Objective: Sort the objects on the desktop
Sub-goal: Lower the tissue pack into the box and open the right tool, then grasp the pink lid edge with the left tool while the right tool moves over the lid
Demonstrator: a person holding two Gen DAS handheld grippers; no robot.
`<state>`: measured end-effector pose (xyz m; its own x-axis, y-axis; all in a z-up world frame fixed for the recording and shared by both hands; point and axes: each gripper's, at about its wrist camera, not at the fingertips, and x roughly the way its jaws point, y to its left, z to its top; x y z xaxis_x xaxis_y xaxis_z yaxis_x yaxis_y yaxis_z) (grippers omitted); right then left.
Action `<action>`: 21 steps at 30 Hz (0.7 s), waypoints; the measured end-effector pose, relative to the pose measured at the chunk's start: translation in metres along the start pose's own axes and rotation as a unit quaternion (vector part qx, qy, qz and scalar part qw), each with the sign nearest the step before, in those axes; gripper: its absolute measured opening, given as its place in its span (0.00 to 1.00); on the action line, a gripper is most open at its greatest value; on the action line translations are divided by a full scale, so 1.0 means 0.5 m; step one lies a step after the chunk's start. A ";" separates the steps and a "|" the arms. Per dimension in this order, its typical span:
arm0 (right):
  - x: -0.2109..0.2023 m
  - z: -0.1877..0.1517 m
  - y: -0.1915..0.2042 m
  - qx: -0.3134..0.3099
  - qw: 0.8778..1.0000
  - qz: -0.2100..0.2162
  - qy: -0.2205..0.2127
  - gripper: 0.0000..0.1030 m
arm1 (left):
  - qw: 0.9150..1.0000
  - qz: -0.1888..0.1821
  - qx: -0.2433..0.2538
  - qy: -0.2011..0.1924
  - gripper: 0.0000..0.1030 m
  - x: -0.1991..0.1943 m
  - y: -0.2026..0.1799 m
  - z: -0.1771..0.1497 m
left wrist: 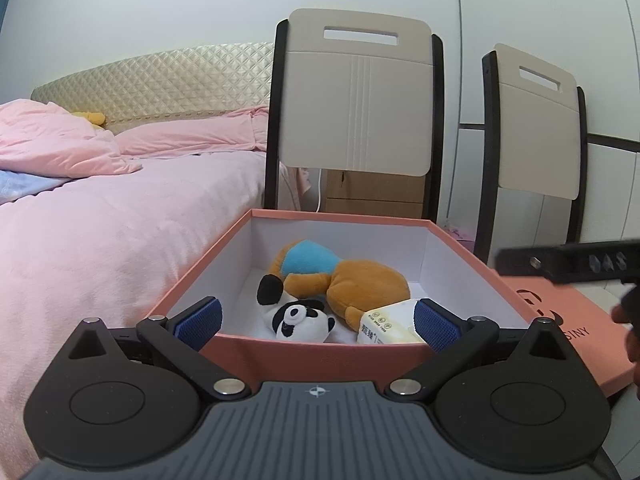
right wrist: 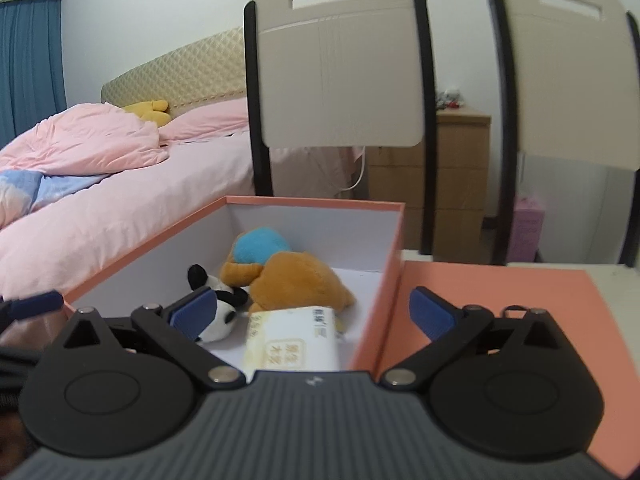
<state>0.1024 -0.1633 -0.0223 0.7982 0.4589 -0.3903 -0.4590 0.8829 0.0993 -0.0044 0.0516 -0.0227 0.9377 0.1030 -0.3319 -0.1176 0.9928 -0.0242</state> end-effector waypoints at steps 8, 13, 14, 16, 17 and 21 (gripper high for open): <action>-0.065 -0.068 -0.037 0.003 0.998 -0.031 -0.047 1.00 | 1.000 -0.009 0.003 -0.013 1.00 -0.004 -0.010 -0.004; -0.103 -0.059 -0.040 0.003 0.995 -0.027 -0.095 1.00 | 0.999 -0.013 0.006 -0.032 1.00 -0.010 -0.019 -0.007; -0.108 -0.060 -0.040 0.003 0.994 -0.029 -0.101 1.00 | 0.999 -0.016 0.007 -0.034 1.00 -0.011 -0.021 -0.008; -0.113 -0.063 -0.045 0.009 0.994 -0.031 -0.102 1.00 | 0.999 -0.024 0.002 -0.039 1.00 -0.016 -0.027 -0.009; -0.116 -0.066 -0.048 0.012 0.994 -0.033 -0.102 1.00 | 0.999 -0.031 -0.002 -0.041 1.00 -0.020 -0.030 -0.010; -0.129 -0.080 -0.072 0.031 0.995 -0.039 -0.087 1.00 | 0.995 -0.096 -0.007 -0.033 1.00 -0.035 -0.050 -0.020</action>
<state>0.0518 -0.2289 -0.0372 0.8883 0.3949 -0.2344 -0.3728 0.9182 0.1341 -0.0213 0.0242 -0.0259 0.9625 -0.0847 -0.2579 0.0622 0.9936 -0.0941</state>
